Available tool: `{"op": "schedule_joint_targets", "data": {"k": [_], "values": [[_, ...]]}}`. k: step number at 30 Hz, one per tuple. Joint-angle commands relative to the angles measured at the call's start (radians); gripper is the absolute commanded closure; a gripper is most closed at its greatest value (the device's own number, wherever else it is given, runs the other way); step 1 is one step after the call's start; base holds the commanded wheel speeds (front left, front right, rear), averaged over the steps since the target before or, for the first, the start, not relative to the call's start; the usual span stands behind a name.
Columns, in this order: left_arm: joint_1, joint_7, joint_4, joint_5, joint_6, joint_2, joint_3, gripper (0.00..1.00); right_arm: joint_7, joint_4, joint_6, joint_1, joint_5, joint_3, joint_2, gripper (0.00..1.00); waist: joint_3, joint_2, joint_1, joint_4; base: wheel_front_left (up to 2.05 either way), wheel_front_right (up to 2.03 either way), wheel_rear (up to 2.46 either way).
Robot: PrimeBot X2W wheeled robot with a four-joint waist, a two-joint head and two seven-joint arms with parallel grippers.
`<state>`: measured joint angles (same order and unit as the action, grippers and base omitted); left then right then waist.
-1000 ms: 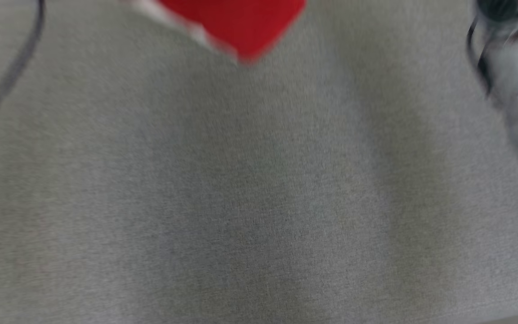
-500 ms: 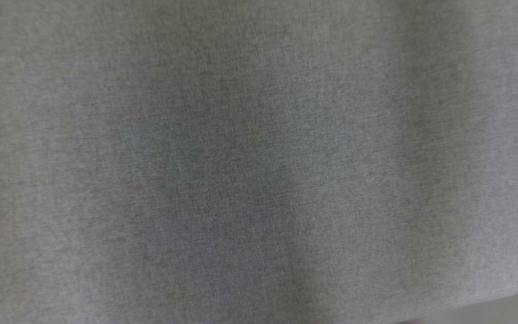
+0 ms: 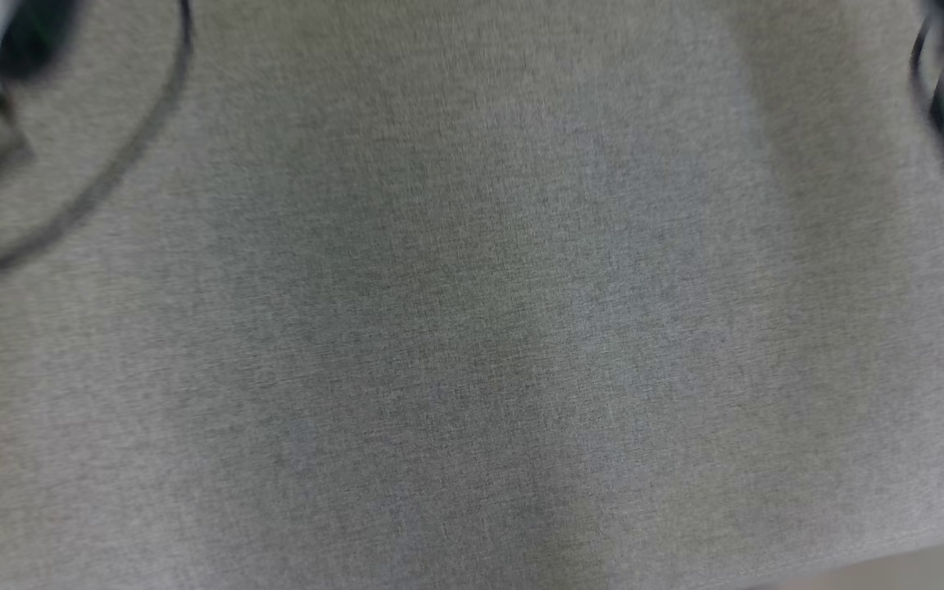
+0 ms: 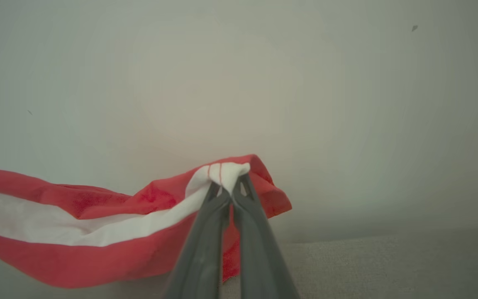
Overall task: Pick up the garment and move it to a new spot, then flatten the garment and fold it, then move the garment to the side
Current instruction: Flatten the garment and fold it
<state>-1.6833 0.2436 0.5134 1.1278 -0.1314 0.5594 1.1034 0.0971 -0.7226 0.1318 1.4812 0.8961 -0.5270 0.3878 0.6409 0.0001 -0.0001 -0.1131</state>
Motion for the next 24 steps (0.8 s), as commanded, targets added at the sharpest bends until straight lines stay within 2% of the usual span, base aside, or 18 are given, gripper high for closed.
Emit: {"op": "schedule_joint_targets", "data": {"k": [1, 4, 9, 11, 12, 19, 24], "values": [[0.106, 0.017, -0.047, 0.033, 0.003, 0.008, -0.015, 1.00, 0.011, 0.042, -0.002, -0.102, 0.036, -0.021, 0.030, 1.00, -0.079, -0.0001, 0.0001, 0.017, 0.00, 0.00, 0.00], [0.277, 0.022, -0.132, 0.030, 0.007, 0.017, -0.043, 1.00, 0.019, 0.110, -0.002, -0.265, 0.090, -0.043, 0.082, 1.00, -0.131, -0.0001, 0.0001, 0.027, 0.00, 0.00, 0.00], [0.604, 0.022, -0.257, -0.032, 0.047, 0.010, -0.141, 1.00, 0.022, 0.206, -0.002, -0.525, 0.136, -0.084, 0.157, 1.00, -0.206, -0.0001, 0.0001, 0.045, 0.00, 0.00, 0.00], [0.719, 0.022, -0.292, -0.055, 0.064, -0.001, -0.209, 1.00, 0.034, 0.228, -0.002, -0.621, 0.154, -0.083, 0.174, 1.00, -0.235, -0.0001, 0.0001, 0.050, 0.00, 0.00, 0.00], [0.719, 0.022, -0.292, -0.055, 0.064, -0.001, -0.209, 1.00, 0.034, 0.228, -0.002, -0.621, 0.154, -0.083, 0.174, 1.00, -0.235, -0.0001, 0.0001, 0.050, 0.00, 0.00, 0.00], [1.110, 0.022, -0.324, -0.128, 0.051, -0.007, -0.298, 1.00, 0.056, 0.278, -0.002, -0.919, 0.164, -0.093, 0.204, 1.00, -0.332, -0.0001, 0.0001, 0.065, 0.00, 0.00, 0.00], [1.315, 0.022, -0.301, -0.202, 0.039, -0.018, -0.333, 1.00, 0.044, 0.328, -0.002, -1.127, 0.186, -0.071, 0.207, 1.00, -0.377, -0.0001, 0.0001, 0.070, 0.00, 0.00, 0.00]]}}
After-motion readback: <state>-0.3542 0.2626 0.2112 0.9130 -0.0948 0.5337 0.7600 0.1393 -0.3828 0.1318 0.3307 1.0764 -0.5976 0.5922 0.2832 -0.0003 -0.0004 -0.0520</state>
